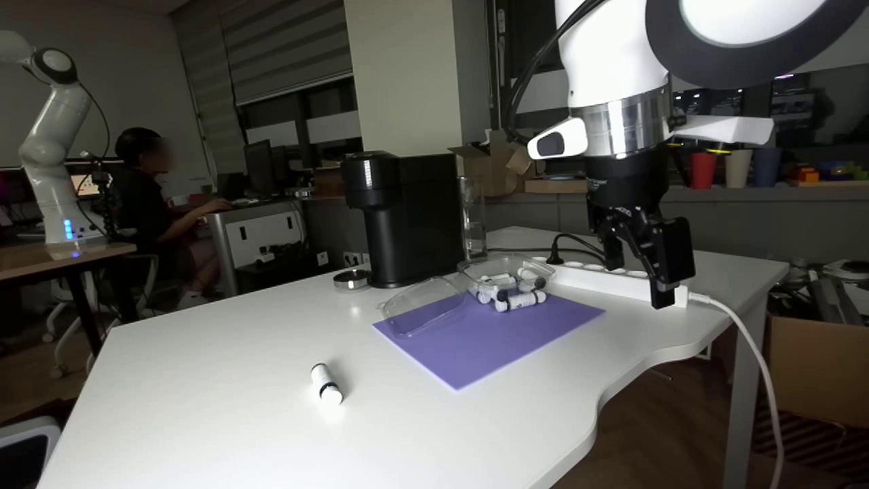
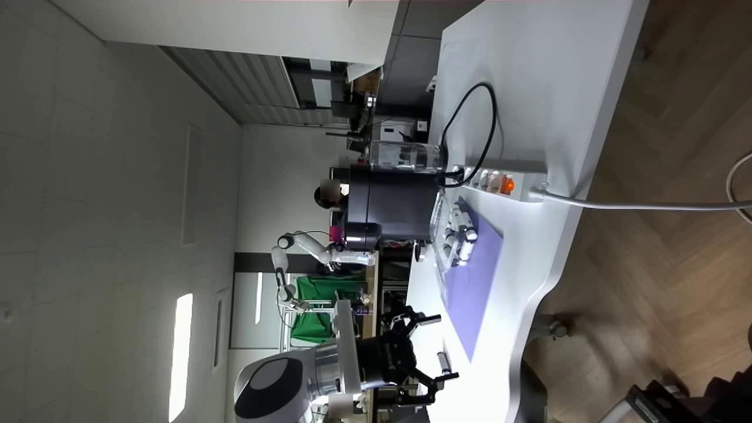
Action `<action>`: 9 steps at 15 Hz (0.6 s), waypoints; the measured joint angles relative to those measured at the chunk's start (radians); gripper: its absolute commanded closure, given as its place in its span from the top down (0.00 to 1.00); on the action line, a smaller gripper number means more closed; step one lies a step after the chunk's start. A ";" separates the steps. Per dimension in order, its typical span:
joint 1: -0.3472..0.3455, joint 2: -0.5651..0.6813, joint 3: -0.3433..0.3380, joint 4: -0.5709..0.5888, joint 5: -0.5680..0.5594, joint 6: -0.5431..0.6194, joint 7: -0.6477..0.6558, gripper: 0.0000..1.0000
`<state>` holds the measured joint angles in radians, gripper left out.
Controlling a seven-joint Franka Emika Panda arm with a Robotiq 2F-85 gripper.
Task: Close the load of the colourless bowl
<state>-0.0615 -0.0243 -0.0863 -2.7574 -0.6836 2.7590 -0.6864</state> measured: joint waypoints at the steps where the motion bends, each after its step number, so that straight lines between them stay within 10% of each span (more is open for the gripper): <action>1: 0.000 0.000 0.000 0.000 0.000 0.000 0.000 1.00; 9: 0.000 0.006 0.001 0.009 -0.023 0.006 -0.002 1.00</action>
<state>-0.0613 -0.0181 -0.0850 -2.7485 -0.7070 2.7653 -0.6881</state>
